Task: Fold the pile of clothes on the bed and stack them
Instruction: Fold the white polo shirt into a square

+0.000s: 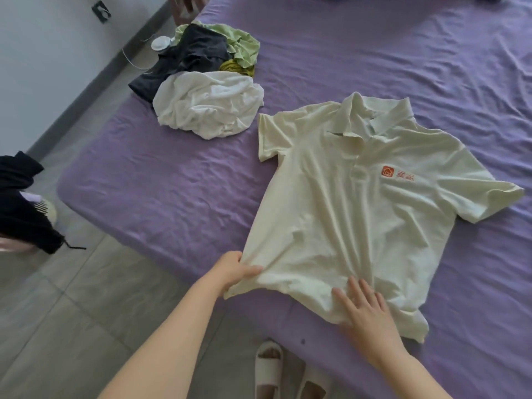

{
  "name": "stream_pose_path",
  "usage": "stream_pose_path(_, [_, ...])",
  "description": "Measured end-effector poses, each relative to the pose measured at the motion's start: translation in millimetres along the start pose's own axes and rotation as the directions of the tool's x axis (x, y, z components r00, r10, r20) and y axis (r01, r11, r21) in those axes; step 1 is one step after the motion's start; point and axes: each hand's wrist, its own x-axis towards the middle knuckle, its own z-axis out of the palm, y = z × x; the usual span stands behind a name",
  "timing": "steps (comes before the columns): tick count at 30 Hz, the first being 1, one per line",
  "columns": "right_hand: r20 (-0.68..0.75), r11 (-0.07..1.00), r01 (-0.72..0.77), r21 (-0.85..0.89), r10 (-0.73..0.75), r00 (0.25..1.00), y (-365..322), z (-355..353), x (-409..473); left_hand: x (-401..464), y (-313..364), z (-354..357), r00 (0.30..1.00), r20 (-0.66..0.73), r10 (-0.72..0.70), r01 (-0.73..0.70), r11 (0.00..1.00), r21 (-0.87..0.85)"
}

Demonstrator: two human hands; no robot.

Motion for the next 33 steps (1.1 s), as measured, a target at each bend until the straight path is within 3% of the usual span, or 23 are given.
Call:
stream_pose_path(3, [-0.128, 0.992, -0.056, 0.113, 0.071, 0.989, -0.8, -1.7, -8.8, -7.4, -15.3, 0.1, 0.989, -0.107, 0.105, -0.113, 0.991, -0.076])
stream_pose_path(5, [-0.163, 0.988, -0.068, 0.140, 0.090, 0.982, 0.4, -1.3, -13.3, -8.2, -21.1, -1.0, 0.964, -0.227, 0.137, -0.146, 0.989, -0.021])
stream_pose_path(8, [-0.341, 0.965, -0.094, 0.246, 0.177, 0.923, 7.0, -0.3, -19.6, -0.8, -25.7, -10.5, 0.919, -0.379, 0.106, -0.036, 0.982, 0.188])
stream_pose_path(11, [-0.479, 0.939, -0.188, 0.288, 0.312, 0.821, 15.3, 0.5, -28.3, 5.4, -25.2, -12.3, 0.890, -0.429, 0.154, 0.083, 0.871, 0.485])
stream_pose_path(13, [-0.486, 0.865, -0.295, 0.406, 0.477, 0.732, 22.9, 5.6, -33.5, 8.6, -25.2, 6.2, 0.862, -0.370, 0.347, -0.049, 0.782, 0.621])
stream_pose_path(16, [-0.276, 0.628, -0.334, 0.703, 0.673, 0.686, 29.0, 12.0, -38.4, 3.4, -20.1, 56.1, 0.767, -0.078, 0.637, -0.405, 0.576, 0.710])
stream_pose_path(18, [-0.156, 0.494, -0.272, 0.826, 0.663, 0.732, 29.1, 14.3, -40.3, 1.1, -14.1, 93.9, 0.704, 0.164, 0.691, -0.576, 0.420, 0.701])
stream_pose_path(21, [-0.162, 0.460, -0.265, 0.847, 0.700, 0.696, 23.4, 12.0, -46.7, -3.4, -4.9, 139.6, 0.663, 0.362, 0.655, -0.664, 0.291, 0.689])
stream_pose_path(24, [-0.174, 0.405, -0.294, 0.866, 0.795, 0.582, 18.3, 8.6, -58.2, -11.5, -2.2, 162.9, 0.647, 0.415, 0.640, -0.683, 0.245, 0.688])
stream_pose_path(27, [-0.083, 0.262, -0.270, 0.927, 0.843, 0.532, 16.8, 4.6, -72.7, -27.3, -5.7, 172.7, 0.591, 0.396, 0.703, -0.698, 0.199, 0.688])
stream_pose_path(30, [0.038, 0.092, -0.214, 0.973, 0.844, 0.535, 15.3, -2.7, -85.2, -44.9, -12.0, 174.5, 0.595, 0.379, 0.709, -0.686, 0.203, 0.699])
stream_pose_path(33, [0.152, -0.069, -0.157, 0.985, 0.781, 0.605, 14.0, -7.6, -96.6, -59.6, -13.8, 169.9, 0.492, 0.353, 0.796, -0.730, 0.156, 0.665])
